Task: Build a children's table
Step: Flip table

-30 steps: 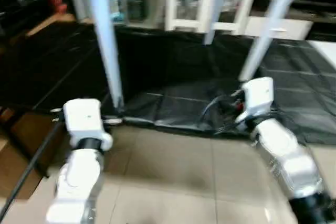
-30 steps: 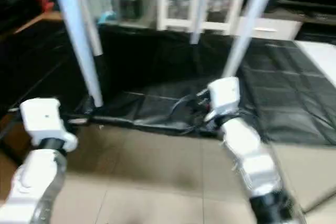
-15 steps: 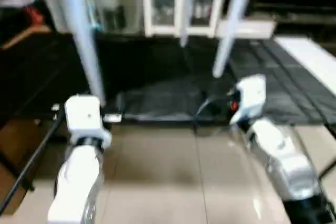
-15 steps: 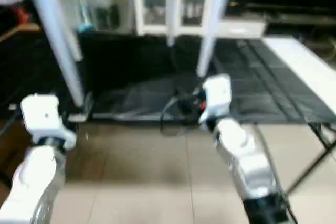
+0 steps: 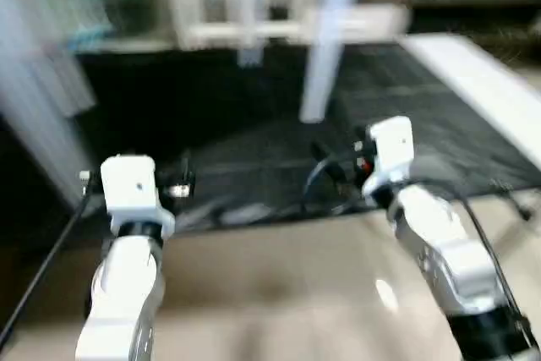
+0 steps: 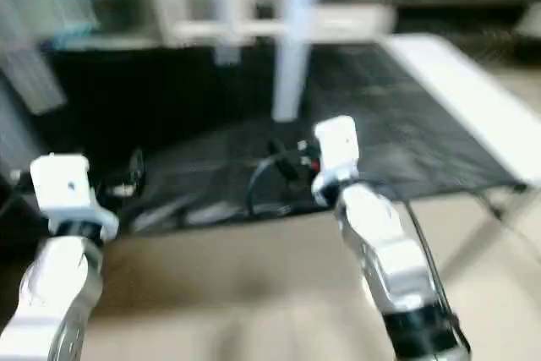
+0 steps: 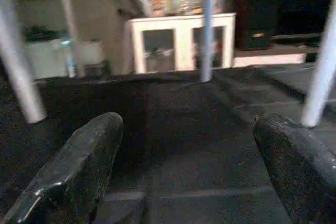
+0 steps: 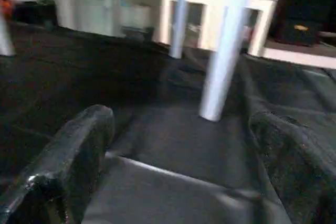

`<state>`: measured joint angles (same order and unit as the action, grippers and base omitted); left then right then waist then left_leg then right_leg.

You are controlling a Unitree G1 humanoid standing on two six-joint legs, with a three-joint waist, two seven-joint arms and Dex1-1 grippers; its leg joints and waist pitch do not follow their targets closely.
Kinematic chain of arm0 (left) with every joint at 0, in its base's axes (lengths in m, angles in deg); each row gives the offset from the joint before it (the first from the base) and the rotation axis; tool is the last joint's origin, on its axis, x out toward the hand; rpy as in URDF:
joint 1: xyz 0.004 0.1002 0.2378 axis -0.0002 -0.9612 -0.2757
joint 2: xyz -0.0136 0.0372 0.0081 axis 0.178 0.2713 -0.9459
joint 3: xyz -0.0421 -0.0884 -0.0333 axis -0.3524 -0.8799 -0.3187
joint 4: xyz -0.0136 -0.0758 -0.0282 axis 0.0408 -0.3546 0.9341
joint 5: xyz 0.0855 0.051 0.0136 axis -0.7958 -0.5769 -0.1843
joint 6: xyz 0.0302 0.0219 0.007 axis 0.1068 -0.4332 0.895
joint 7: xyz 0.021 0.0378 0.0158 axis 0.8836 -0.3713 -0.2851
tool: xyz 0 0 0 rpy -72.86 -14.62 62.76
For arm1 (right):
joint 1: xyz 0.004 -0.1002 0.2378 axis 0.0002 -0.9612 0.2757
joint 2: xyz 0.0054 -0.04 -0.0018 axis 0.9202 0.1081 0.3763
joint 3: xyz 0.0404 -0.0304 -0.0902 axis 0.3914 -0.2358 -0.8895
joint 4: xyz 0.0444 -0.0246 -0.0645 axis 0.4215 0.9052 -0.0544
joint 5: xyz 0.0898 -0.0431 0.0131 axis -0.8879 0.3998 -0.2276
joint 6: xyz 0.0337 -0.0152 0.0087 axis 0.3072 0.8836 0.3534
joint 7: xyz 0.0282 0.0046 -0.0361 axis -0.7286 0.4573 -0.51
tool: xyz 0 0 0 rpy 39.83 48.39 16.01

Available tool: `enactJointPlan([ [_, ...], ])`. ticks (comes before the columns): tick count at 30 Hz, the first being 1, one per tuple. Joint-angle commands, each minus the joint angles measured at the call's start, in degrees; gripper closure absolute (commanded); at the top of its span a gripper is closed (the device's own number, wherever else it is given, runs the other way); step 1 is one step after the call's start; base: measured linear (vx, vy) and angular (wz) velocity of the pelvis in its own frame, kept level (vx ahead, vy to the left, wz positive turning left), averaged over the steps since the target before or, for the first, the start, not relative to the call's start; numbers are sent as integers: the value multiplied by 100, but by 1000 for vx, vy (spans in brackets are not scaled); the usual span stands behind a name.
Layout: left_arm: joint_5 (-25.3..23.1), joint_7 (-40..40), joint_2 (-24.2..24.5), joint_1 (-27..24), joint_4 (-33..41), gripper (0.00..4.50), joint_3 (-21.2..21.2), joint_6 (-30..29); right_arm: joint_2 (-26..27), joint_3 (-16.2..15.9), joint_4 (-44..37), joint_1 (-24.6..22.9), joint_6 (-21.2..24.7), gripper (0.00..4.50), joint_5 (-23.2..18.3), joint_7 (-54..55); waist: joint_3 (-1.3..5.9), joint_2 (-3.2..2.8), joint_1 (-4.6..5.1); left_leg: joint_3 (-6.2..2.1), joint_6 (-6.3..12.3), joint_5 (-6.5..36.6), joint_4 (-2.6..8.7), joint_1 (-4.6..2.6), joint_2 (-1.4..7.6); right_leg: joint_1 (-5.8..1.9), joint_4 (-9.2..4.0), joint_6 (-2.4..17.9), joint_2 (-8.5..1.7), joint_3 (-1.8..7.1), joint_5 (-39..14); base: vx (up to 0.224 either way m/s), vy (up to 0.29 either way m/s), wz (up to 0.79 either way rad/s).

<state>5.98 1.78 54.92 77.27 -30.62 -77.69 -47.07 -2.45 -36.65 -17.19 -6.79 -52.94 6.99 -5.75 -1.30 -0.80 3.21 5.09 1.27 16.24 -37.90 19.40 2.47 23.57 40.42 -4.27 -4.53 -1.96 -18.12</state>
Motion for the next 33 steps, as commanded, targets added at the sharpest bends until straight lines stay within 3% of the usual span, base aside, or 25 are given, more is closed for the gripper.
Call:
enactJointPlan([
  [1, -70, -50, -5, -18, 35, 0, 29, -14, -76, -2, -22, 49, 69, 4, 126, -152, 120, 282, -159, 19, 1298, 1493, 380, 175, 249, -536, -1070, 191, -483, 532, -434, 118, -104, -4],
  [2, -81, -58, 7, -27, 46, 0, 12, -19, -67, 1, -19, 48, 114, 4, 155, -160, 256, 320, -212, 74, 1061, 1253, -251, 232, 113, -851, -1249, 349, -895, 859, -1602, 124, -99, -1],
  [3, -84, -62, 20, -42, 55, 0, -12, -24, -59, 1, -9, 47, 133, 4, 180, -170, 272, 276, -249, -22, 817, 904, -472, 336, 207, -976, -1285, 680, -1102, 1020, -2257, 155, -58, 16],
  [4, -88, -58, 24, -75, 67, 0, -63, -31, -65, -20, 25, 52, 128, 4, 242, -190, 219, 171, -284, -122, 365, 80, -615, 620, 331, -985, -1312, 45, -1305, 301, -2289, 155, -58, 16],
  [5, -88, -58, 24, -75, 67, 0, -63, -31, -65, -20, 25, 52, 128, 4, 242, -190, 178, 179, -207, -68, 354, -55, -585, 682, 461, -1050, -1422, 470, -1347, 25, -2414, 140, -13, 45],
  [6, -88, -58, 24, -75, 67, 0, -63, -31, -65, -20, 25, 52, 128, 4, 242, -190, 143, 81, -274, -44, 369, -148, -444, 597, 558, -1033, -1537, 785, -1352, -89, -2533, 132, 47, 57],
  [7, -104, -56, 33, -148, 121, 0, -101, -33, -45, 15, 58, 49, 48, 4, 275, -151, 120, -230, -137, -1, 170, 32, 181, 111, 818, -939, -1479, 1239, -685, -395, -2876, 132, 47, 57],
  [8, -104, -56, 33, -148, 121, 0, -101, -33, -45, 15, 58, 49, 48, 4, 275, -151, 104, -213, -72, -2, 28, 193, 426, -38, 872, -914, -1322, 1237, -301, -600, -2299, 119, 112, 40],
  [9, -109, -58, 34, -196, 162, 0, -112, -33, 26, 119, 68, 32, 51, 4, 177, -97, 34, -351, -2, -232, 56, 1071, 683, -107, 1050, -756, -875, 1115, 14, -637, -1825, 127, 129, 17],
  [10, -95, -61, 23, -237, 196, 0, -126, -29, 59, 180, 81, 31, 56, 4, 152, -42, 167, -409, 88, -568, 121, 2230, 908, -495, 1462, -376, -251, 958, 89, -395, -804, 127, 129, 17],
  [11, -95, -61, 23, -237, 196, 0, -126, -29, 59, 180, 81, 31, 56, 4, 152, -42, 262, -373, 71, -697, 303, 1754, 855, -625, 1555, -223, -111, 792, 44, -303, -406, 161, 90, 16],
  [12, -91, -54, 25, -261, 214, 0, -121, -51, 65, 213, 123, 43, 22, 4, 168, -11, 272, -399, 5, -624, 708, 150, 651, -620, 1473, 20, 0, 396, -22, -196, 151, 161, 78, 12],
  [13, -119, -61, 33, -251, 210, 0, -116, -56, 82, 263, 187, 69, -56, 4, 219, 12, 349, -298, -152, -360, 1021, -3892, 307, -421, 1244, 141, -155, 14, -133, -60, 1452, 161, 78, 12],
  [14, -119, -61, 33, -251, 210, 0, -116, -56, 82, 263, 187, 69, -56, 4, 219, 12, 363, -190, -194, -235, 881, -4856, 212, -323, 1119, 91, -357, 44, -205, 37, 2067, 127, 64, 1],
  [15, -119, -61, 33, -251, 210, 0, -116, -56, 82, 263, 187, 69, -56, 4, 219, 12, 358, -103, -277, -25, 571, -4864, 132, -179, 857, -2, -610, 237, -265, 103, 2662, 95, 35, 11],
  [16, -131, -71, 43, -240, 206, 0, -113, -55, 117, 306, 200, 75, -71, 4, 249, -4, 283, 86, -357, 184, 271, -3191, 112, 69, 486, -156, -725, 700, -406, 315, 3206, 95, 35, 11],
  [17, -211, -118, 74, -220, 200, 0, -111, -51, 139, 344, 205, 85, -109, 4, 288, 0, 369, 157, -359, 71, 373, -1745, 188, 275, 591, -501, -686, 1287, -629, 457, 3425, 56, 20, 7],
  [18, -336, -281, 80, -179, 177, 0, -205, -111, 162, 388, 214, 98, -136, 4, 302, 10, 368, 101, -389, 30, 433, -1289, 279, 304, 687, -530, -690, 1500, -650, 409, 3201, 0, 0, 0],
  [19, -423, -399, 82, -151, 160, 0, -276, -156, 174, 413, 219, 106, -154, 4, 310, 18, 334, 61, -384, 62, 495, -707, 348, 247, 763, -452, -727, 1878, -522, 332, 2493, 0, 0, 0],
  [20, -423, -399, 82, -151, 160, 0, -276, -156, 174, 413, 219, 106, -154, 4, 310, 18, 306, 11, -370, 45, 512, -520, 396, 232, 810, -445, -729, 2019, -483, 296, 2087, 0, 0, 0],
  [21, -423, -399, 82, -151, 160, 0, -276, -156, 174, 413, 219, 106, -154, 4, 310, 18, 211, -79, -348, 53, 420, 427, 515, 96, 937, -328, -848, 2074, -364, 199, 706, 0, 0, 0],
  [23, -461, -603, 44, -66, 155, 0, -566, -195, 188, 440, 222, 113, -167, 4, 330, 23, 176, -97, -299, 75, 198, 1110, 587, 38, 971, -298, -903, 1947, -318, 158, 129, 0, 0, 0],
  [25, -348, -669, 58, 48, 183, 0, -892, -202, 185, 443, 247, 132, -188, 4, 351, -17, 130, -67, -253, 89, -297, 1927, 644, 19, 961, -260, -965, 1594, -321, 153, -598, -59, 3, 11],
  [27, -320, -646, 74, 51, 187, 0, -937, -208, 182, 474, 299, 163, -220, 4, 365, -21, 103, -53, -208, 66, -514, 2390, 651, 0, 914, -224, -1025, 1257, -340, 161, -1210, -58, 0, 10],
  [33, -233, -527, 176, 95, 116, 0, -1001, -198, 219, 548, 372, 217, -247, 4, 382, -22, 128, 8, -135, 27, -466, 2130, 645, 126, 905, -277, -1022, 1120, -392, 174, -1218, -9, 0, 2],
])
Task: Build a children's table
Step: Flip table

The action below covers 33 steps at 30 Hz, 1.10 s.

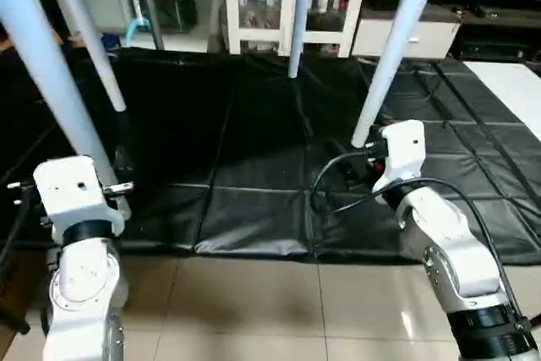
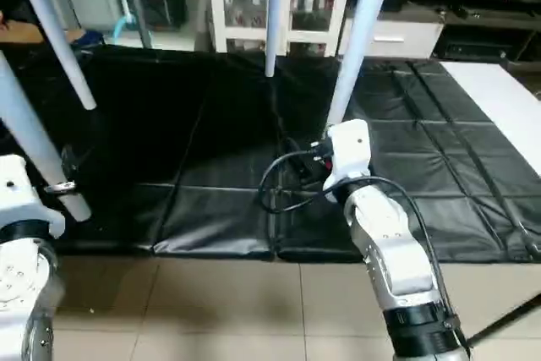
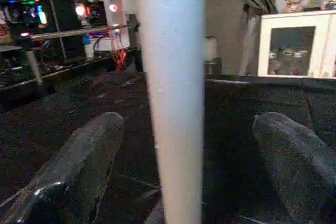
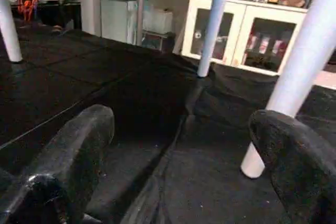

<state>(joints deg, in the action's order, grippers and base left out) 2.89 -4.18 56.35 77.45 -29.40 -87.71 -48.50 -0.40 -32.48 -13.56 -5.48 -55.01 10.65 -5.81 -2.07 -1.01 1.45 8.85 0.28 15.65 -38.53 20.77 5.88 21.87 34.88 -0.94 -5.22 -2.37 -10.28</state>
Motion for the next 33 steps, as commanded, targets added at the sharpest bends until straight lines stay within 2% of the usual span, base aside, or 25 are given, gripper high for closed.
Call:
enactJointPlan([
  [1, 223, 326, 246, 224, -180, 0, -68, 4, 24, 135, 24, 98, -47, 4, 25, -18, 226, -4, 21, -342, -321, 2043, 689, -21, 550, -83, -462, 818, -331, 220, -1930, 0, 0, 0],
  [2, 371, 512, 354, 338, -320, 0, -119, 67, 37, 134, 42, 112, -50, 4, 29, -22, 229, 70, 21, -318, -250, 1925, 683, -11, 543, -71, -465, 858, -322, 221, -1840, 0, 0, 0],
  [4, 506, 751, 478, 457, -465, 0, -162, 105, 51, 130, 57, 124, -48, 4, 38, -36, 232, 23, 2, -319, -224, 1831, 682, -13, 536, -63, -443, 906, -330, 223, -1853, 0, 0, 0],
  [5, 631, 999, 623, 597, -631, 0, -201, 147, 59, 117, 77, 142, -47, 4, 51, -56, 225, 47, 2, -326, -200, 1748, 687, 13, 544, -82, -428, 938, -338, 220, -1797, 0, 0, 0],
  [6, 724, 1242, 792, 730, -789, 0, -227, 154, 68, 106, 90, 154, -43, 4, 57, -68, 225, 47, 2, -326, -200, 1748, 687, 13, 544, -82, -428, 938, -338, 220, -1797, 0, 0, 0],
  [7, 709, 1405, 991, 889, -1011, 0, -261, 168, 78, 95, 97, 164, -49, 4, 76, -91, 246, 18, -24, -299, -207, 1672, 686, -42, 541, -34, -419, 995, -313, 220, -1646, 0, 0, 0],
  [8, 709, 1405, 991, 889, -1011, 0, -261, 168, 78, 95, 97, 164, -49, 4, 76, -91, 252, 11, -41, -277, -209, 1614, 686, -69, 539, -19, -403, 1037, -292, 220, -1485, 0, 0, 0],
  [10, 623, 1475, 1284, 1105, -1390, 0, -353, 185, 92, 77, 98, 168, -55, 4, 103, -112, 242, -9, -40, -279, -216, 1547, 707, -51, 554, -42, -391, 1090, -297, 221, -1338, 0, 0, 0],
  [11, 432, 1374, 1607, 1262, -1814, 0, -468, 220, 100, 59, 52, 146, -45, 4, 121, -110, 257, -54, -28, -282, -235, 1475, 703, -37, 531, -51, -361, 1119, -273, 215, -1147, 0, 0, 0],
  [12, 368, 1314, 1748, 1311, -1980, 0, -528, 214, 101, 58, 21, 129, -39, 4, 129, -111, 265, -64, -17, -290, -245, 1460, 704, -26, 522, -71, -338, 1110, -269, 212, -1110, 0, 0, 0],
  [13, 340, 1251, 1808, 1337, -2061, 0, -585, 223, 101, 62, 0, 114, -34, 4, 130, -111, 279, -56, 3, -317, -263, 1338, 713, 8, 538, -129, -309, 1123, -295, 207, -942, 0, 0, 0],
  [16, 176, 1031, 2067, 1423, -2384, 0, -788, 273, 107, 80, -65, 54, -13, 4, 146, -104, 294, -75, 10, -320, -259, 1042, 708, 4, 570, -155, -270, 1267, -319, 205, -506, 0, 0, 0],
  [17, 104, 973, 2146, 1436, -2466, 0, -821, 291, 107, 83, -77, 39, -9, 4, 152, -103, 302, -73, 10, -305, -210, 918, 696, 8, 557, -165, -252, 1338, -310, 203, -293, 0, 0, 0],
  [19, -107, 762, 2359, 1493, -2729, 0, -957, 312, 116, 89, -117, 1, 6, 4, 175, -111, 298, -86, 12, -299, -148, 860, 691, 1, 556, -169, -249, 1386, -316, 205, -217, 0, 0, 0],
  [21, -45, 835, 2394, 1494, -2738, 0, -1007, 353, 122, 92, -153, -19, 23, 4, 186, -122, 294, -83, 28, -297, -137, 895, 696, -1, 567, -181, -255, 1435, -329, 210, -255, 0, 0, 0],
  [22, 47, 906, 2378, 1488, -2681, 0, -1020, 362, 124, 94, -168, -29, 30, 4, 193, -130, 288, -104, 26, -303, -157, 930, 706, -4, 579, -182, -251, 1470, -338, 210, -280, 0, 0, 0],
  [23, 47, 906, 2378, 1488, -2681, 0, -1020, 362, 124, 94, -168, -29, 30, 4, 193, -130, 284, -94, 28, -302, -180, 994, 711, -12, 588, -171, -257, 1481, -334, 210, -305, 0, 0, 0],
  [25, 312, 1236, 2247, 1415, -2318, 0, -868, 277, 132, 109, -183, -54, 37, 4, 194, -139, 272, -103, 1, -304, -242, 1149, 731, -26, 605, -158, -260, 1501, -344, 211, -420, 0, 0, 0],
  [29, 712, 1689, 2185, 1377, -2083, 0, -642, 408, 161, 112, -182, -59, 28, 4, 189, -139, 239, -106, -31, -295, -392, 1637, 758, -42, 589, -112, -308, 1398, -337, 223, -870, 0, 0, 0],
  [33, 986, 2185, 2197, 1295, -1927, 0, -487, 484, 187, 108, -183, -70, 12, 4, 192, -143, 229, -110, -37, -301, -490, 1854, 777, -48, 589, -81, -327, 1279, -336, 233, -1106, 0, 0, 0],
])
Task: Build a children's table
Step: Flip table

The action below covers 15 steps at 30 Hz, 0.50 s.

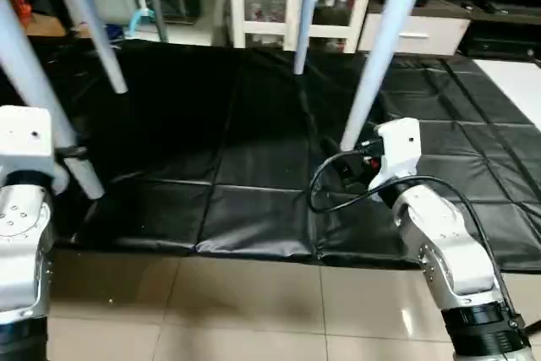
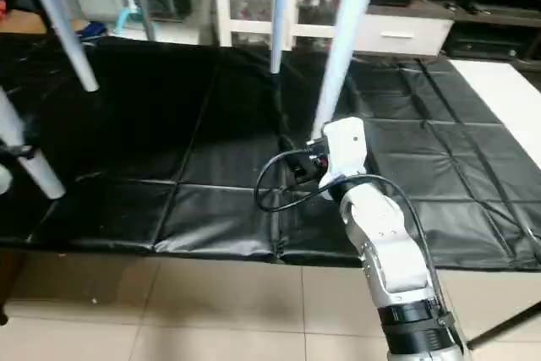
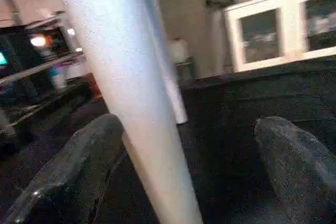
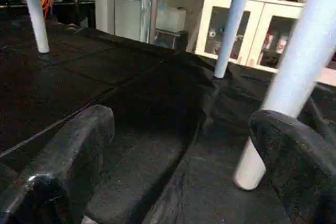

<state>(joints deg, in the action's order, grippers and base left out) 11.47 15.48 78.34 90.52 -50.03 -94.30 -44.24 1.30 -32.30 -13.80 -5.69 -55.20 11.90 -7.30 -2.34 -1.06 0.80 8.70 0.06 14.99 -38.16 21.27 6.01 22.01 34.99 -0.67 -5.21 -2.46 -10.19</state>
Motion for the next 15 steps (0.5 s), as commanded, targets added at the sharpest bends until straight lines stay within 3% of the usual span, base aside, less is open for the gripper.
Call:
enactJointPlan([
  [1, 232, 404, 31, -33, 177, 0, 198, 32, 24, 93, -154, -44, 24, 4, 69, 5, 251, -103, 31, -284, -473, 1943, 743, -95, 575, -91, -345, 1232, -331, 243, -1148, 0, 0, 0],
  [7, 1038, 1372, 203, -143, 579, 0, 284, -266, 29, 118, -162, -46, 21, 4, 83, -3, 251, -141, 31, -302, -567, 1925, 770, -74, 576, -95, -313, 1217, -334, 242, -1075, 0, 0, 0],
  [12, 806, 1539, 496, -52, 237, 0, 279, -179, 40, 126, -189, -56, 29, 4, 88, 6, 250, -107, 84, -281, -429, 1646, 755, -42, 564, -141, -322, 1255, -341, 256, -910, 0, 0, 0],
  [15, 716, 1424, 503, 150, -118, 0, 212, -12, 52, 121, -181, -53, 29, 4, 88, 8, 258, -124, 71, -259, -361, 1484, 745, -71, 564, -134, -322, 1319, -338, 261, -846, 0, 0, 0],
])
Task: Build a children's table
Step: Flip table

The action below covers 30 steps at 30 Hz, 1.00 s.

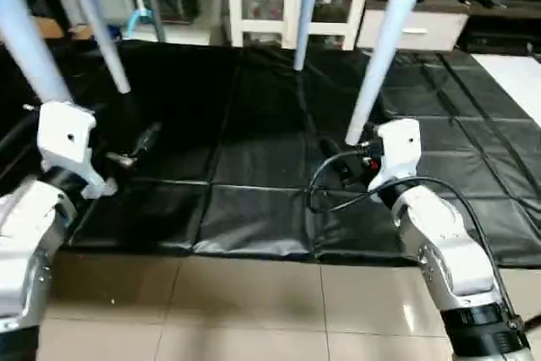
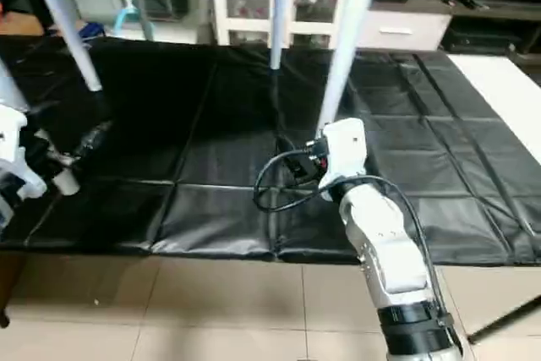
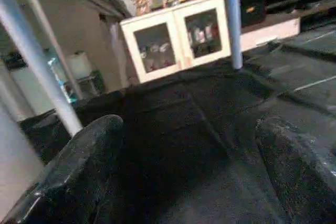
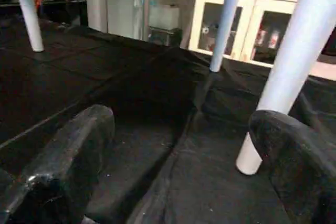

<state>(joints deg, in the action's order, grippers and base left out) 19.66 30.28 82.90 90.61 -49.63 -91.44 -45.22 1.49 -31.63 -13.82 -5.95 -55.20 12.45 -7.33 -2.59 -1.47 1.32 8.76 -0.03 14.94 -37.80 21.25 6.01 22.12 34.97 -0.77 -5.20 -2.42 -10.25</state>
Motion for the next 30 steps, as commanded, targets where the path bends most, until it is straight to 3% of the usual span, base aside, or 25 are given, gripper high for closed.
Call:
enactJointPlan([
  [1, -222, -178, 74, 278, -399, 0, -70, 188, 41, 45, -168, -19, 25, 4, 36, 9, 289, -75, 16, -267, -341, 1422, 709, -63, 563, -154, -309, 1346, -338, 257, -787, 0, 0, 0],
  [7, -655, -729, 213, 774, -1331, 0, -67, 567, 55, 33, -173, 16, 34, 4, 71, -3, 294, -99, 22, -269, -371, 1389, 717, -74, 573, -155, -304, 1358, -338, 255, -657, 0, 0, 0],
  [18, -1132, -1040, 501, 1033, -2370, 0, -65, 1340, 94, 45, -275, -71, 48, 4, 193, 54, 296, -102, 40, -265, -311, 1241, 722, -68, 584, -159, -292, 1445, -353, 258, -434, 0, 0, 0],
  [21, -1156, -1050, 567, 1031, -2432, 0, -103, 1412, 103, 27, -317, -93, 63, 4, 205, 57, 294, -101, 43, -264, -313, 1274, 726, -71, 590, -160, -288, 1461, -360, 262, -438, 0, 0, 0],
  [23, -1155, -1073, 583, 1012, -2409, 0, -143, 1413, 106, 29, -329, -103, 64, 4, 204, 58, 291, -164, 56, -272, -377, 1379, 732, -82, 587, -149, -280, 1460, -352, 259, -463, 0, 0, 0],
  [24, -1152, -1095, 591, 989, -2385, 0, -186, 1421, 115, 41, -344, -113, 71, 4, 198, 60, 286, -150, 61, -269, -382, 1392, 735, -79, 587, -146, -290, 1462, -348, 258, -451, 0, 0, 0],
  [25, -1050, -1056, 539, 920, -2228, 0, -249, 1361, 128, 77, -375, -127, 48, 4, 165, 60, 294, -182, 62, -270, -393, 1376, 730, -81, 585, -152, -281, 1472, -352, 259, -409, 0, 0, 0],
  [30, -621, -913, 327, 575, -1513, 0, -473, 1203, 242, 320, -518, -123, -161, 4, -87, -9, 292, -161, 66, -250, -280, 1202, 723, -71, 596, -170, -265, 1609, -357, 253, -134, 0, 0, 0],
])
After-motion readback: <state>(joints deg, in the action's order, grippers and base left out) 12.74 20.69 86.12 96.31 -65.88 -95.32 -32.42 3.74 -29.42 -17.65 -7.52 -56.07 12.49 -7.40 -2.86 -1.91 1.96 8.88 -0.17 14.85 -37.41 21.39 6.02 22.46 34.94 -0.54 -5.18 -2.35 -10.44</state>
